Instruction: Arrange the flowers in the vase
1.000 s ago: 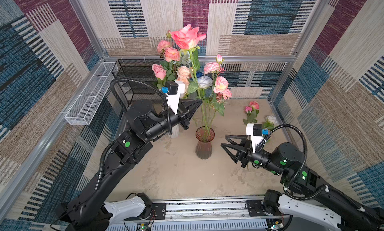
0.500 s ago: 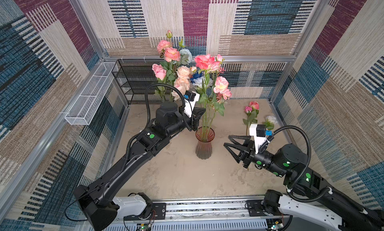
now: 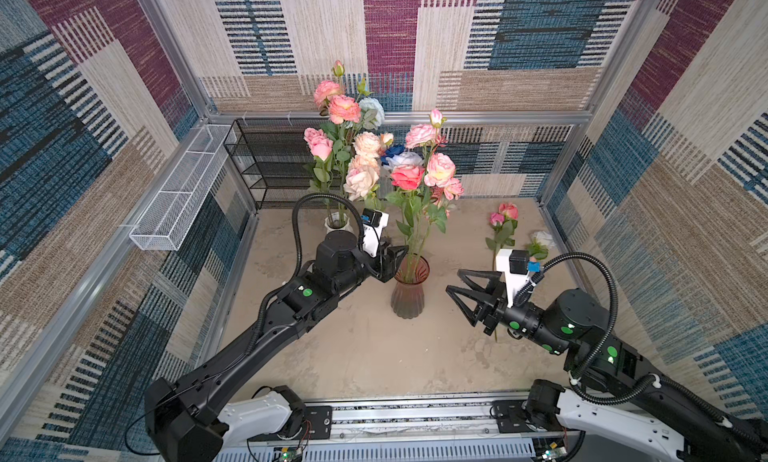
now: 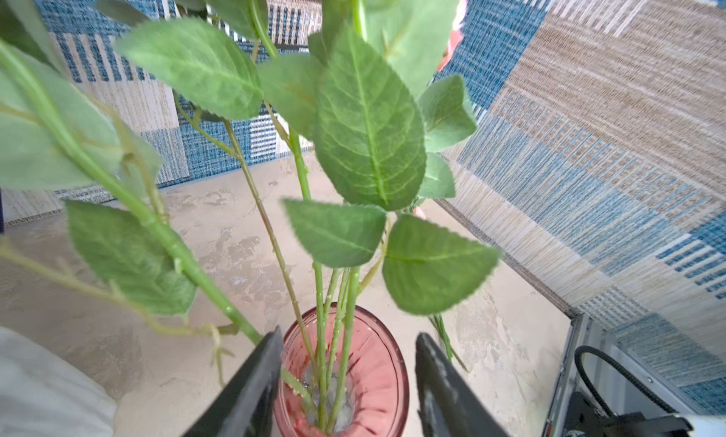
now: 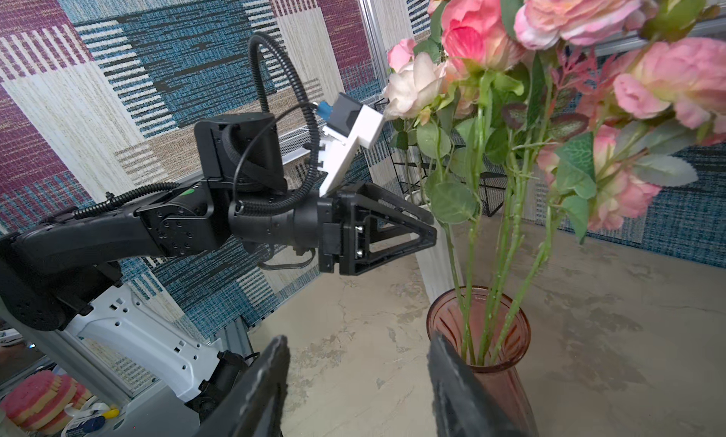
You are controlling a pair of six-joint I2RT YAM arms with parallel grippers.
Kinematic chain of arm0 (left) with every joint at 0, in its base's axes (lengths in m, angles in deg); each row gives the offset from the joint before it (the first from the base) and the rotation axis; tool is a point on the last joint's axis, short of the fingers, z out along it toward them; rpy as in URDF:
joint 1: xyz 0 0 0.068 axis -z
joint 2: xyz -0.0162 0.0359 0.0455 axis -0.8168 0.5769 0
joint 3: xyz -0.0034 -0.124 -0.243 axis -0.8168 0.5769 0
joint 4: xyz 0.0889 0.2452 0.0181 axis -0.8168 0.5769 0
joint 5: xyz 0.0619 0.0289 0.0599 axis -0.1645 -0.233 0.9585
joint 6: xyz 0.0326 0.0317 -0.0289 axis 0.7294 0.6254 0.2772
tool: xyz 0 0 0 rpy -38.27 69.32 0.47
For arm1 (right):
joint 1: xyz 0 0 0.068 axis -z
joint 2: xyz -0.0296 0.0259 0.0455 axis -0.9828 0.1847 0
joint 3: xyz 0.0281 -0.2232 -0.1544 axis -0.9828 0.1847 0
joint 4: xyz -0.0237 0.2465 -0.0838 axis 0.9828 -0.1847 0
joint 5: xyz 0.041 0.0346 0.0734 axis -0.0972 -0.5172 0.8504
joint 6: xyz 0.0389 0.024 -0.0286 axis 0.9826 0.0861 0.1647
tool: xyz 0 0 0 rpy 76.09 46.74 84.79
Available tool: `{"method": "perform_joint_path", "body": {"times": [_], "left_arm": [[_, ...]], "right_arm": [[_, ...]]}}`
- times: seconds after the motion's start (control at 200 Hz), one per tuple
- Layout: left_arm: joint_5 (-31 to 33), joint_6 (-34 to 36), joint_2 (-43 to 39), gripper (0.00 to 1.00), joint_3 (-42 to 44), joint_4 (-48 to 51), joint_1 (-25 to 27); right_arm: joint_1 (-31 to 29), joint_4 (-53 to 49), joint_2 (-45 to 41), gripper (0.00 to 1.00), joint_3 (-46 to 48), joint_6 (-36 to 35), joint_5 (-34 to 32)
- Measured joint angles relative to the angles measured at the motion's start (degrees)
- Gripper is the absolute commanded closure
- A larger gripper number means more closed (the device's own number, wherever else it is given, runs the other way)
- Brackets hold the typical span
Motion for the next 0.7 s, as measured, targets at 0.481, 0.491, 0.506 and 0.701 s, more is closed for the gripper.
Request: {"method": "perform_joint_path", "body": {"times": [0.481, 0.491, 0.506, 0.701], "left_arm": [[-4.9, -9.7, -17.8, 0.23, 7.5, -7.3, 0.3], [-4.9, -9.9, -18.3, 0.23, 8.1, -7.5, 0.3], [-4.9, -10.3, -18.9, 0.22, 8.9, -7.6, 0.3], [-4.4, -14.4, -26.9, 0.01, 18.1, -8.2, 0.3]], "right_arm": [[0.8, -0.2, 1.4, 0.55, 5.8, 3.3, -8.3], [1.1, -0.3, 1.7, 0.55, 6.1, 3.4, -8.5], [1.6, -0.5, 2.1, 0.55, 6.4, 3.8, -9.0], [18.0, -1.1, 11.1, 0.52, 10.0, 8.0, -5.3]]}}
